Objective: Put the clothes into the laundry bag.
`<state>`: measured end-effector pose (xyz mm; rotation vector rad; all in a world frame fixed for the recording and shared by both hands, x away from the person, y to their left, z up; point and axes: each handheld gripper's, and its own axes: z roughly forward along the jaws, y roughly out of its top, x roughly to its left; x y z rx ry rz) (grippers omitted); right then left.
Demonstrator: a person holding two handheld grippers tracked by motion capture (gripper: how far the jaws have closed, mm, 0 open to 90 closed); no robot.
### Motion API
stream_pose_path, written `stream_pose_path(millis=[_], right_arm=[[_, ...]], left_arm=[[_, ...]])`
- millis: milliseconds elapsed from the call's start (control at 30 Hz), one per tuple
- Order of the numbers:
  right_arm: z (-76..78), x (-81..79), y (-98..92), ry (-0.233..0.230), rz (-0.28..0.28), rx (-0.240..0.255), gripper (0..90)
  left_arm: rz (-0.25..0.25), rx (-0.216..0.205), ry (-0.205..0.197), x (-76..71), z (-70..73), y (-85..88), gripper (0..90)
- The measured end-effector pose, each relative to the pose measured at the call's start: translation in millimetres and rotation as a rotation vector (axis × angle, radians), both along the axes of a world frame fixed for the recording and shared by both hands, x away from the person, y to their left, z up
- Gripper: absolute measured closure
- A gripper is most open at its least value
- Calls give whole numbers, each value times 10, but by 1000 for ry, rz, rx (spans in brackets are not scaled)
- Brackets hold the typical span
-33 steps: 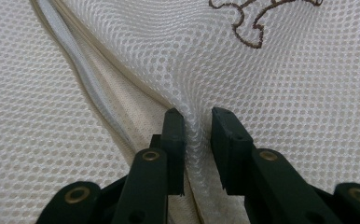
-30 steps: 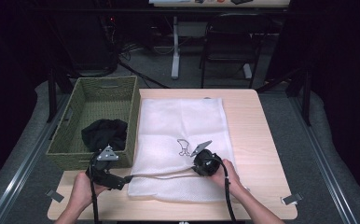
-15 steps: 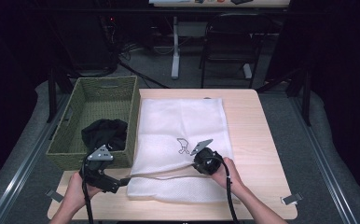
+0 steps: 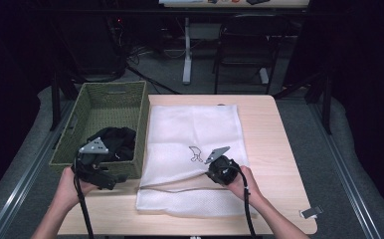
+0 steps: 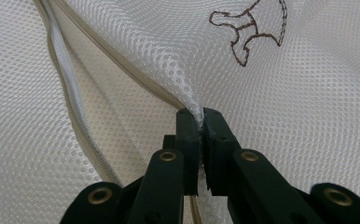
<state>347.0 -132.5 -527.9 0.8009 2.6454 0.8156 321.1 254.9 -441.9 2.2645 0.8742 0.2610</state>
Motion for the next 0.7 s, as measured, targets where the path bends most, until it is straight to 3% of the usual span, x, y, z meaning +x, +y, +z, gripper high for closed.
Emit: stream_pose_path(millis=[233,367,400,533,700], right_arm=[[27,9,-2,-8,-9,0,861],[45,3,-12,-14,-9,3,861],[62,-4,-21,-24,-4,12,861],[60,4,-32,-24,1,19,861],[49,13,-25,-20,5,9,861]], left_arm=[[12,90,-19,208,233,67,0],[-1,148,-29,320,310,87,0],[-29,168,-34,370,334,103,0],[-64,223,-39,523,368,153,0],[-74,276,-3,733,334,218,0]])
